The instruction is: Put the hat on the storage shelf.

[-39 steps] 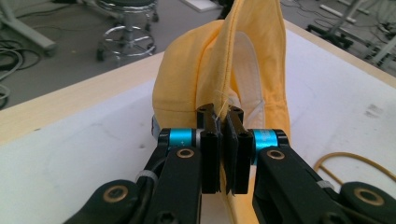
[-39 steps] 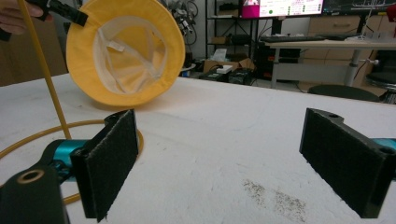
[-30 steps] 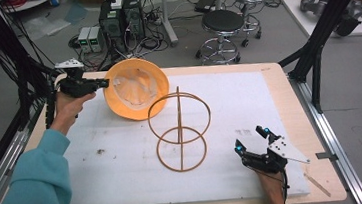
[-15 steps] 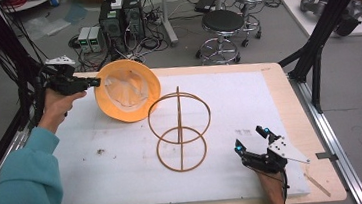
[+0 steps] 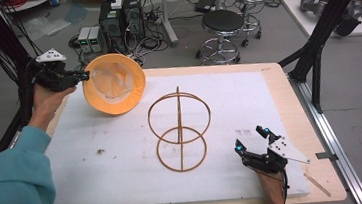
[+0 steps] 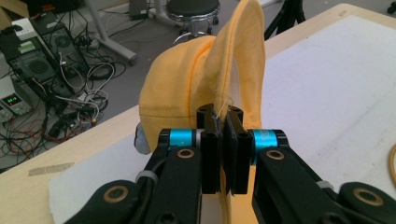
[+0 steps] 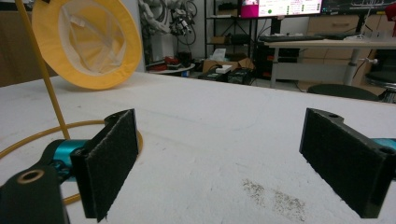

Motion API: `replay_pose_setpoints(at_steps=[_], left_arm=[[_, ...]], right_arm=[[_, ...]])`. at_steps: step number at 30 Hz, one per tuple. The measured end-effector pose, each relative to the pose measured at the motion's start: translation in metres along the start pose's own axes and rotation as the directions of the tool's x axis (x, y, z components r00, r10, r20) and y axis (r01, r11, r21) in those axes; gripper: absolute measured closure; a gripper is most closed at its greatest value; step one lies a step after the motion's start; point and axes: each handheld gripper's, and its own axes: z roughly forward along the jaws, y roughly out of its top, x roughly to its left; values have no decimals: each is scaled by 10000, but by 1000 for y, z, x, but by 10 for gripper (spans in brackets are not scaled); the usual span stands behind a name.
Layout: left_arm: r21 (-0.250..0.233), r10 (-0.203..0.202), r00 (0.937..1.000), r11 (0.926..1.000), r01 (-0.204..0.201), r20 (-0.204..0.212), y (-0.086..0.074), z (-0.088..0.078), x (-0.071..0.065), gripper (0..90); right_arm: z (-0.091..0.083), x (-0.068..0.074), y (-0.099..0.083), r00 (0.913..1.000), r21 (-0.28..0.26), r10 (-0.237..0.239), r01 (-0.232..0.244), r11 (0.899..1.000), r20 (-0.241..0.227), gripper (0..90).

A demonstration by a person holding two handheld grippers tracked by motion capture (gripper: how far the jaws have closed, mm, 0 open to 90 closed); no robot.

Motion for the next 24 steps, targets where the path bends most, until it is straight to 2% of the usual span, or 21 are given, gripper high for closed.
replay_pose_setpoints(at_steps=[2,8,10,13,19,24], left_arm=[[215,247,9997,9995,-249,83,0,1,-5,860],[204,715,9972,9972,-720,228,-1,2,-17,860],[185,585,9976,9981,-592,372,-2,1,-17,860],[149,607,9965,9980,-616,576,-5,-1,-24,860],[-39,782,9896,9969,-783,1207,-14,-7,-49,859],[-181,959,9791,9954,-942,1794,-20,-10,-71,859]], right_arm=[[0,1,0,10000,32,46,-46,10000,5,107],[-1,0,0,10000,9,57,-57,10000,14,107],[0,0,0,10000,-4,59,-59,10000,10,107],[-1,0,0,9999,-7,111,-111,9999,19,107],[-1,0,0,10000,-10,42,-42,10000,20,107],[-1,1,0,10000,14,61,-61,10000,21,107]])
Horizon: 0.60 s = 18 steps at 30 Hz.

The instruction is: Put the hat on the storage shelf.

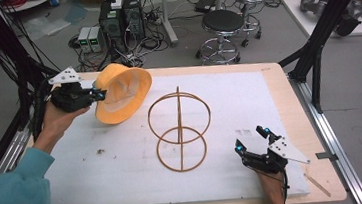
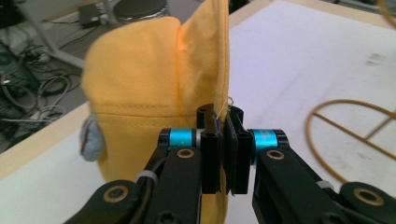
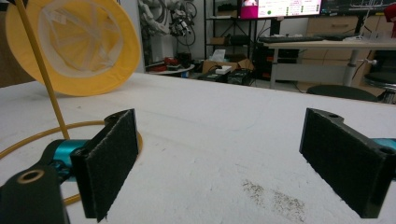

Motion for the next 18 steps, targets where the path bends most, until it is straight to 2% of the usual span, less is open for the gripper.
replay_pose_setpoints(at_steps=[4,7,11,18], left_arm=[[19,176,9992,9998,-176,354,-3,3,-15,859],[12,113,9979,9999,-114,638,-6,5,-23,859],[-62,-20,9937,10000,28,1123,-13,10,-35,858],[-17,-46,9864,10000,49,1642,-16,16,-48,856]], right_arm=[[0,0,0,10000,-3,15,-15,10000,-4,107],[0,0,0,10000,-13,1,-1,10000,3,107],[0,0,0,10000,-15,0,0,10000,-12,107],[0,0,0,10000,-37,9,-9,10000,-36,107]])
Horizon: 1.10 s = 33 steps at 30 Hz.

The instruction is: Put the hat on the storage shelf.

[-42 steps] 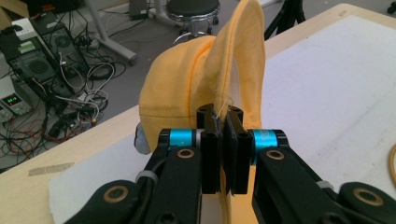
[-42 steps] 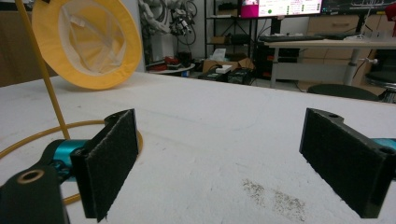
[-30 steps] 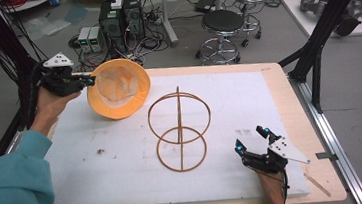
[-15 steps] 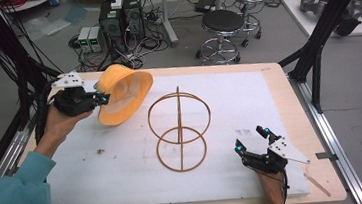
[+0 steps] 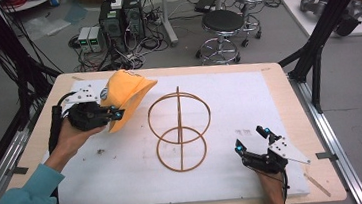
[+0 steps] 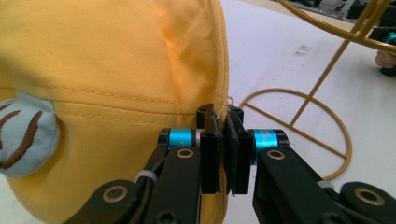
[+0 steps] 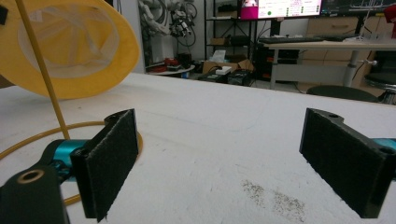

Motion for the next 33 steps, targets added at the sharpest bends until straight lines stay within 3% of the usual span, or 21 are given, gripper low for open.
replay_pose_setpoints(at_steps=[6,9,15,19,26,33], left_arm=[[184,47,9991,9998,-54,420,-4,7,-9,852],[279,-11,9963,9996,-13,856,-8,12,-13,829],[260,-433,9944,9988,410,960,-7,16,-18,396],[237,-453,9948,9988,433,911,-7,15,-17,234],[204,-382,9955,9991,365,870,-7,15,-17,206],[181,-375,9978,9992,366,538,-9,18,-9,213]], right_arm=[[0,0,0,10000,-8,42,-42,10000,3,107],[0,0,0,10000,-4,38,-38,10000,-8,107],[0,0,0,10000,-15,25,-25,10000,7,107],[0,0,0,10000,-8,14,-14,10000,-1,107],[0,0,0,10000,-41,-27,27,10000,-3,107],[0,0,0,10000,-46,-29,29,10000,-4,107]])
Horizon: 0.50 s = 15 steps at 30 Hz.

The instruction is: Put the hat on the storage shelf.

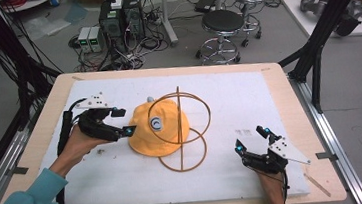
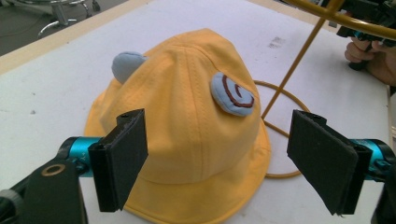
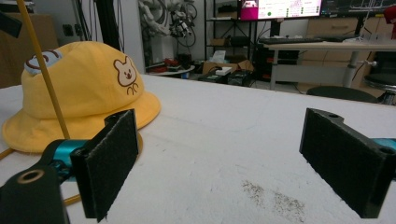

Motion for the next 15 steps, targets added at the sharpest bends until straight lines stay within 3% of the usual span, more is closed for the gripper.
replay_pose_setpoints(at_steps=[6,11,15], left_arm=[[314,-360,9991,9988,367,-224,-2,21,4,215],[765,-314,9993,9965,329,-203,-5,40,5,223],[1032,-255,9988,9942,297,-418,-5,46,4,224]], right_arm=[[0,0,0,10000,29,8,-8,10000,-1,107],[0,0,0,10000,43,53,-53,10000,3,107],[0,0,0,10000,22,80,-80,10000,-6,107]])
